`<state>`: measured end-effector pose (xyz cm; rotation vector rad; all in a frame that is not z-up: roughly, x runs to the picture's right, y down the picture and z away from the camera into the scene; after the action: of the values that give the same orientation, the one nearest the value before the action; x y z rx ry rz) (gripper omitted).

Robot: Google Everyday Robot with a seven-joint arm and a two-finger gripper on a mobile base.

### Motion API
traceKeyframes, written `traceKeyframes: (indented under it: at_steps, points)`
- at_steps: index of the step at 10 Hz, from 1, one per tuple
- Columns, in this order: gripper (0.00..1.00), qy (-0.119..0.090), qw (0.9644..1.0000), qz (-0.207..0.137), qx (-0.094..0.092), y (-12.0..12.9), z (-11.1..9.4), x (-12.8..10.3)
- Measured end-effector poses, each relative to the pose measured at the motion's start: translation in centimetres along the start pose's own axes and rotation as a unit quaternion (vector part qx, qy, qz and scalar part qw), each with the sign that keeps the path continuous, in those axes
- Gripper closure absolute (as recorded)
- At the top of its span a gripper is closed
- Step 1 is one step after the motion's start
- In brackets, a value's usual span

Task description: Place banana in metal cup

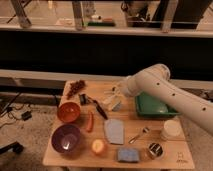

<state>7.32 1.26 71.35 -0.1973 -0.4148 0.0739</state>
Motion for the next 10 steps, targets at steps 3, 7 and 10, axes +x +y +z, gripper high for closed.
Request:
traceKeyframes:
  at_steps: [3,7,10]
  points:
    - [1.00,0.009,0.9998,0.013,0.013,3.8,-3.3,0.6]
    - [1.00,0.022,0.9995,0.022,0.010,8.1,-6.1,1.1]
    - [1.00,0.042,0.9979,0.048,0.007,9.8,-7.7,4.2]
